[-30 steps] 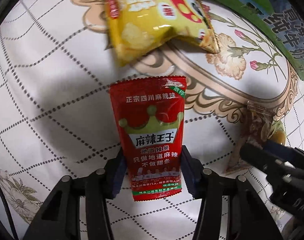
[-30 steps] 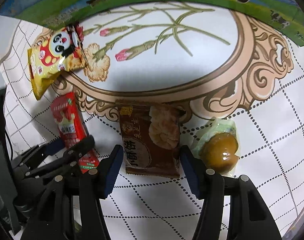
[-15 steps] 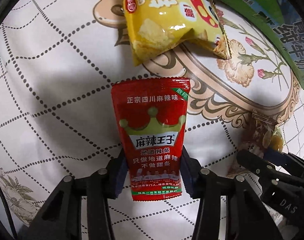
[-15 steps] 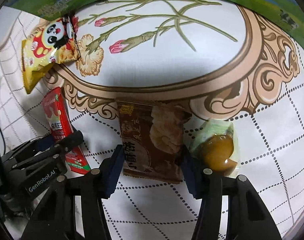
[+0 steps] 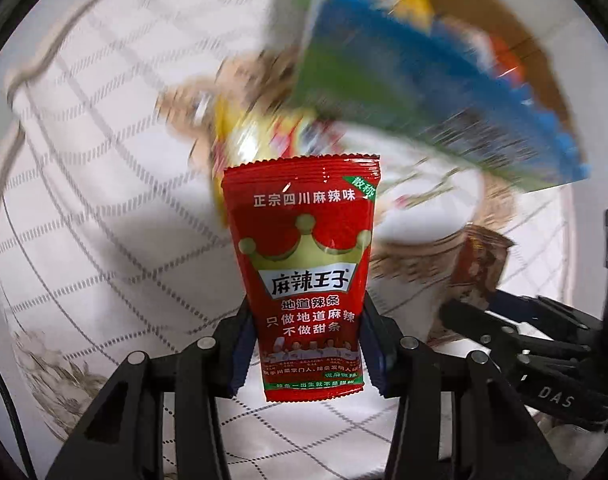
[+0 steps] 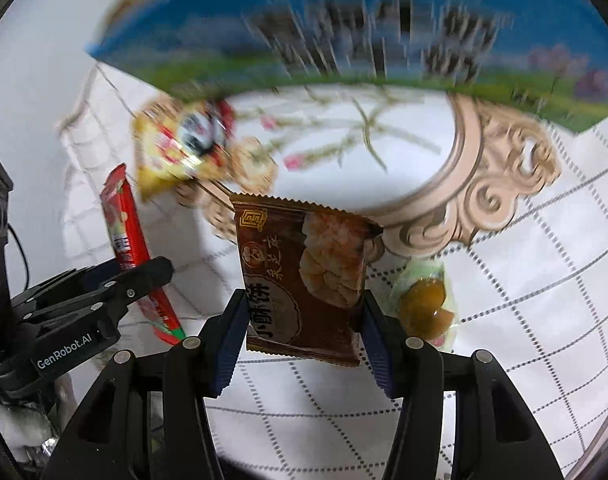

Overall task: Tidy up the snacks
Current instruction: 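Lower both packs into the box, open both grippers and withdraw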

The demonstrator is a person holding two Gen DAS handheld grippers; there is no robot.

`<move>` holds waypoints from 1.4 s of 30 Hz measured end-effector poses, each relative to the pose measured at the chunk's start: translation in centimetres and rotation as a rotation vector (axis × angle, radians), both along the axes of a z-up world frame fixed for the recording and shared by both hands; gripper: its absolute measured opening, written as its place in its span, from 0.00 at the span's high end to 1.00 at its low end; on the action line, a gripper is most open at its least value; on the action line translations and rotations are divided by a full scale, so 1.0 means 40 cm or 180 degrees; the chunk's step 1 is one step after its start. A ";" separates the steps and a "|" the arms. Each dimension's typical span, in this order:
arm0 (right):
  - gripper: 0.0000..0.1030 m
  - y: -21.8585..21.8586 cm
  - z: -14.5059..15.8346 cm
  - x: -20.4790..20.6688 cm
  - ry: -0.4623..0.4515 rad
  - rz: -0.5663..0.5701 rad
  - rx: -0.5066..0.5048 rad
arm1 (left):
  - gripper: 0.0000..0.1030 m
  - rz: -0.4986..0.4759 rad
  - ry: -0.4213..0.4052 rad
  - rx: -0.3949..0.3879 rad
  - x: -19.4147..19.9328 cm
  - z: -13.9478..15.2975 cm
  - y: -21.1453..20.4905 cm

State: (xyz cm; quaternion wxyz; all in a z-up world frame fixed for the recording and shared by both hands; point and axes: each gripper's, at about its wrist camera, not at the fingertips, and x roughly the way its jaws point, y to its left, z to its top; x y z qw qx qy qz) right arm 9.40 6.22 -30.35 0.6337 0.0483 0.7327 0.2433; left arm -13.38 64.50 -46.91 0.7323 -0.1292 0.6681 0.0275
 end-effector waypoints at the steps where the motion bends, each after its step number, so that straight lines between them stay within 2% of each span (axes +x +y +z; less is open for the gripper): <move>1: 0.45 -0.009 0.027 0.011 -0.0035 -0.0021 0.0065 | 0.58 -0.0034 -0.0093 -0.0025 0.014 0.036 -0.008; 8: 0.45 -0.090 0.219 0.106 -0.0382 -0.0229 0.0408 | 0.57 -0.0261 -0.0569 -0.0214 0.149 0.228 -0.053; 12: 0.45 -0.122 0.305 0.193 -0.0589 -0.0393 0.0560 | 0.57 -0.0401 -0.0608 -0.0290 0.282 0.276 -0.060; 15: 0.45 -0.108 0.322 0.268 -0.0721 -0.0476 0.0561 | 0.57 -0.0493 -0.0535 -0.0093 0.378 0.262 -0.065; 17: 0.45 -0.091 0.315 0.328 -0.0778 -0.0528 0.0518 | 0.57 -0.0515 -0.0364 -0.0015 0.443 0.227 -0.060; 20: 0.45 -0.053 0.277 0.400 -0.0756 -0.0534 0.0427 | 0.57 -0.0481 -0.0003 -0.0046 0.520 0.143 -0.039; 23: 0.45 -0.022 0.210 0.458 -0.0721 -0.0483 0.0294 | 0.56 -0.0508 0.0207 0.0149 0.566 0.088 -0.025; 26: 0.45 -0.001 0.150 0.496 -0.0614 -0.0446 0.0213 | 0.55 -0.0495 0.0344 0.0195 0.593 0.048 -0.015; 30: 0.44 0.030 0.086 0.529 -0.0500 -0.0382 0.0132 | 0.49 -0.0413 0.0426 0.0266 0.612 0.018 -0.003; 32: 0.37 0.035 0.056 0.533 -0.0422 -0.0373 0.0113 | 0.47 -0.0377 0.0385 0.0274 0.617 0.014 0.006; 34: 0.20 0.037 0.039 0.542 -0.0401 -0.0346 0.0061 | 0.43 -0.0331 0.0401 0.0228 0.617 0.007 0.013; 36: 0.20 0.030 0.032 0.545 -0.0388 -0.0361 0.0079 | 0.39 -0.0315 0.0388 0.0195 0.620 0.008 0.013; 39: 0.08 0.015 0.027 0.553 -0.0370 -0.0408 0.0041 | 0.35 -0.0325 0.0358 0.0221 0.619 0.019 0.005; 42: 0.07 0.006 0.025 0.556 -0.0415 -0.0412 -0.0047 | 0.32 -0.0343 0.0267 0.0288 0.611 0.034 -0.010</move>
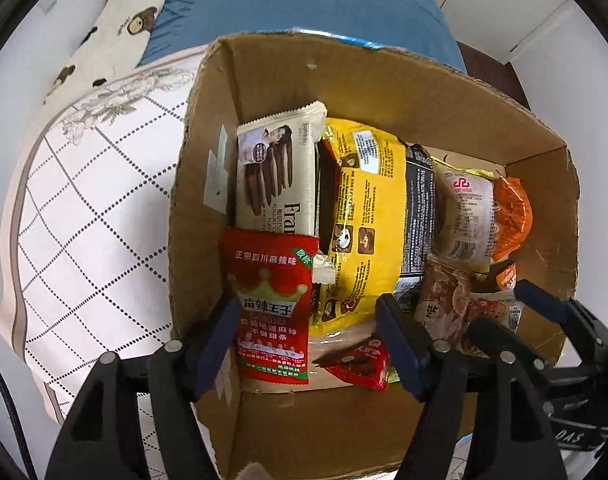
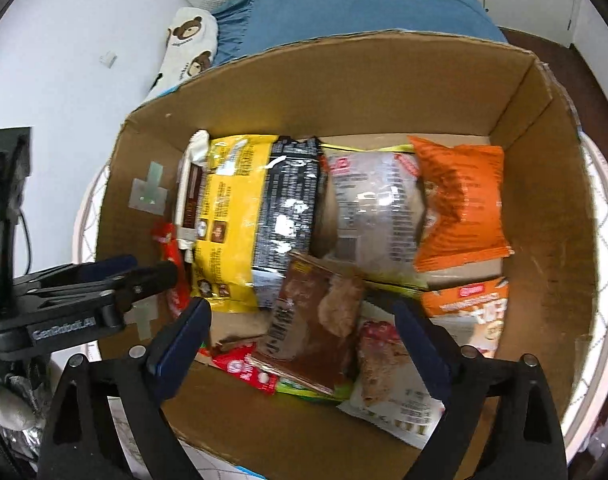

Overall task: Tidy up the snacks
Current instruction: 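Lower both packs into the box, open both grippers and withdraw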

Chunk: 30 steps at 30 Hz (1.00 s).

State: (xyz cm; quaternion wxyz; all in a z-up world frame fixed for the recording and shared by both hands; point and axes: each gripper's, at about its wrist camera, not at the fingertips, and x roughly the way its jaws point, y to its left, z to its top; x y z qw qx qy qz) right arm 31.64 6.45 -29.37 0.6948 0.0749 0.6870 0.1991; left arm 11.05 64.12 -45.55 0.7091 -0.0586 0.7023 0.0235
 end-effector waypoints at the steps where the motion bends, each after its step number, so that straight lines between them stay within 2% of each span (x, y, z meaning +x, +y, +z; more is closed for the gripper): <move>1: 0.07 -0.005 0.004 -0.001 -0.0028 0.0002 -0.0029 | 0.32 -0.0016 -0.0036 0.0017 -0.004 0.006 -0.005; 7: 0.06 -0.035 0.034 -0.018 -0.0170 -0.0010 -0.0256 | 0.21 -0.0059 -0.0191 0.0069 -0.035 0.030 -0.033; 9: 0.06 -0.045 0.049 -0.032 -0.0225 0.0003 -0.0343 | 0.09 -0.0057 -0.0258 0.0080 -0.052 0.042 -0.041; 12: 0.05 -0.066 0.073 -0.053 -0.0304 -0.0001 -0.0430 | 0.03 -0.0079 -0.0396 0.0183 -0.080 0.065 -0.055; 18: 0.03 -0.101 0.117 -0.096 -0.0455 -0.0050 -0.0590 | 0.03 -0.0038 -0.0665 0.0108 -0.141 0.118 -0.067; 30: 0.03 -0.145 0.255 -0.195 -0.0881 -0.0123 -0.0619 | 0.03 -0.0004 -0.1205 0.0308 -0.264 0.247 -0.095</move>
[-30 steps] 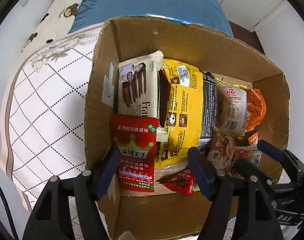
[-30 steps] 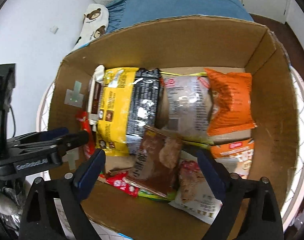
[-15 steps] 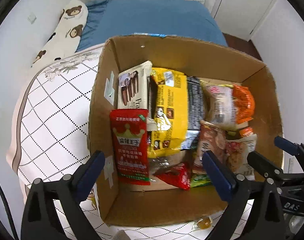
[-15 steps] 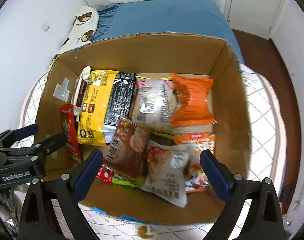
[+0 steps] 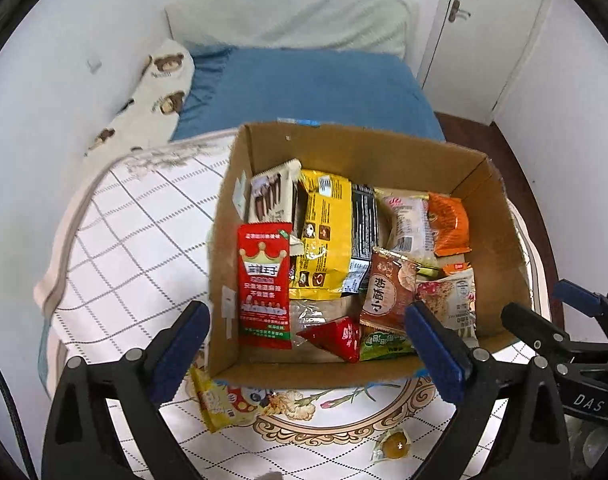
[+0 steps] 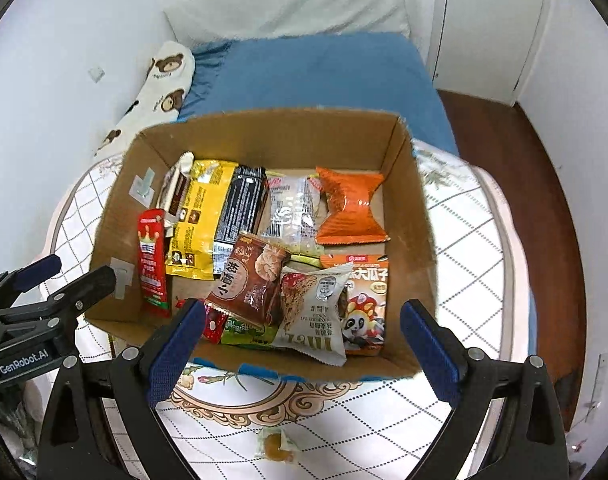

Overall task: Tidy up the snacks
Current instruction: 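Grasp the yellow panda snack bag with the left gripper while the right grasps the wrapped egg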

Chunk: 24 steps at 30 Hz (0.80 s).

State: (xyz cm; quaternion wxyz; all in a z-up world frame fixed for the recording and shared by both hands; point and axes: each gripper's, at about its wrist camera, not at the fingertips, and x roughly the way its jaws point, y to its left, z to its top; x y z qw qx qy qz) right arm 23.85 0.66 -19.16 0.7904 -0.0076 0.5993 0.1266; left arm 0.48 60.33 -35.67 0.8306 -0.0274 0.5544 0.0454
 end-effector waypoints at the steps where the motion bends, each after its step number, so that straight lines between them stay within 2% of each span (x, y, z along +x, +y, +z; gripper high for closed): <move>1: 0.03 -0.002 0.015 -0.009 -0.0049 -0.0004 -0.0006 | 0.03 -0.0004 -0.0056 0.0009 -0.013 0.016 -0.003; 9: 0.03 -0.029 0.136 -0.089 -0.0395 -0.0057 0.0054 | 0.03 -0.0006 -0.0374 0.0027 -0.103 0.123 -0.018; 16: 0.03 -0.046 0.217 -0.161 -0.0601 -0.0103 0.0156 | 0.03 0.0071 -0.0657 0.0337 -0.176 0.191 -0.039; 21: 0.03 -0.054 0.204 -0.200 -0.0489 -0.0077 0.0280 | 0.03 0.0146 -0.0688 0.0385 -0.216 0.181 -0.032; 24: 0.04 -0.058 0.128 -0.233 -0.0181 -0.0043 0.0238 | 0.03 0.0197 -0.0480 0.0423 -0.225 0.130 -0.011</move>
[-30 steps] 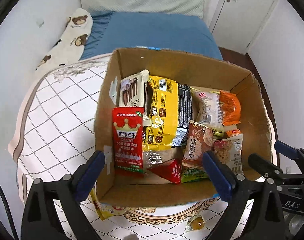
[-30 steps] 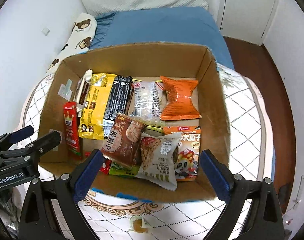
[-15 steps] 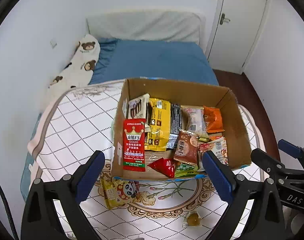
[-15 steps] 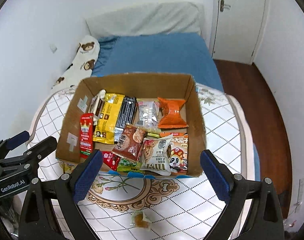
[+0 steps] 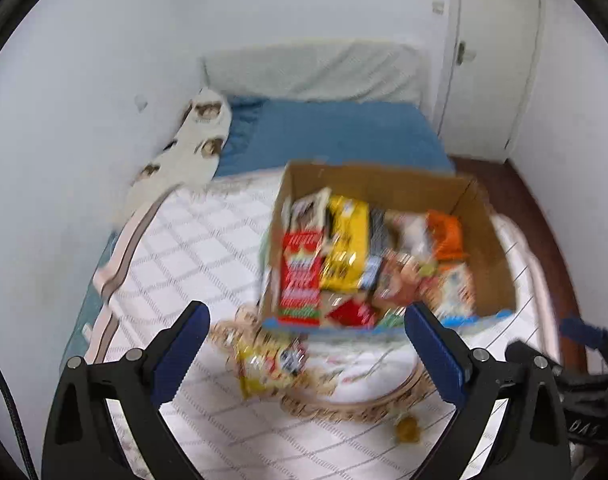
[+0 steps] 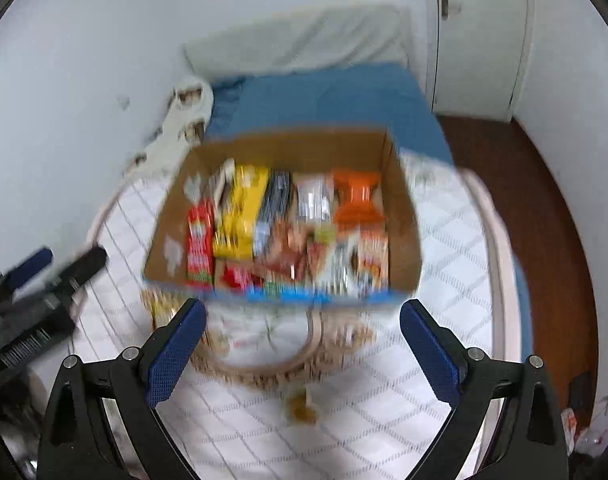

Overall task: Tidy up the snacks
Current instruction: 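Grasp the yellow panda snack bag with the left gripper while the right grasps the wrapped egg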

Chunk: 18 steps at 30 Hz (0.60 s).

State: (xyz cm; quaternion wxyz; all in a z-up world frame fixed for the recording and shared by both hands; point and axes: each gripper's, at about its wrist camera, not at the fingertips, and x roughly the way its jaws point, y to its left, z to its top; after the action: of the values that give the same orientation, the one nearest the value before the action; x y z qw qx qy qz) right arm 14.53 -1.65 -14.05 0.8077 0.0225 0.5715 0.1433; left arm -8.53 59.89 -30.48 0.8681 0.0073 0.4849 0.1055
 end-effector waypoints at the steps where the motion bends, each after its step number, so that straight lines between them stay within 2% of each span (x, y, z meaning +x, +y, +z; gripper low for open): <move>1: 0.06 0.000 -0.041 -0.011 0.0176 0.0023 -0.0007 | 0.03 0.0056 0.0092 0.0052 -0.006 -0.025 0.011; 3: 0.15 -0.003 -0.126 -0.033 0.0505 0.0067 0.0040 | 0.03 0.0183 0.0233 0.0099 -0.023 -0.070 0.035; 5: 0.17 -0.004 -0.233 -0.056 0.0947 0.0077 0.0160 | 0.03 0.0292 0.0338 0.0129 -0.039 -0.112 0.061; 7: 0.29 -0.005 -0.332 -0.086 0.1263 0.0038 0.0205 | 0.03 0.0383 0.0533 0.0161 -0.054 -0.164 0.087; 9: 0.29 -0.005 -0.414 -0.110 0.1506 -0.0005 0.0232 | 0.03 0.0432 0.0712 0.0185 -0.071 -0.216 0.118; 12: 0.29 -0.001 -0.525 -0.145 0.1796 -0.0112 0.0218 | 0.03 0.0507 0.0973 0.0203 -0.083 -0.282 0.154; 16: 0.30 0.024 -0.598 -0.168 0.1890 -0.0166 0.0229 | 0.03 0.0609 0.1221 0.0105 -0.080 -0.346 0.202; 17: 0.32 0.031 -0.608 -0.171 0.1896 -0.0169 0.0230 | 0.03 0.0605 0.1252 0.0104 -0.082 -0.352 0.204; 18: 0.39 0.041 -0.618 -0.175 0.1898 -0.0166 0.0217 | 0.03 0.0590 0.1259 0.0109 -0.077 -0.359 0.204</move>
State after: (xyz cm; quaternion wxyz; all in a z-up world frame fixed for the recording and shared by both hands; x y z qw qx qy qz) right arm 7.52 -0.02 -38.78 0.6064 0.1053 0.7776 0.1286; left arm -11.63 68.06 -44.85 0.7424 -0.0020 0.6426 0.1895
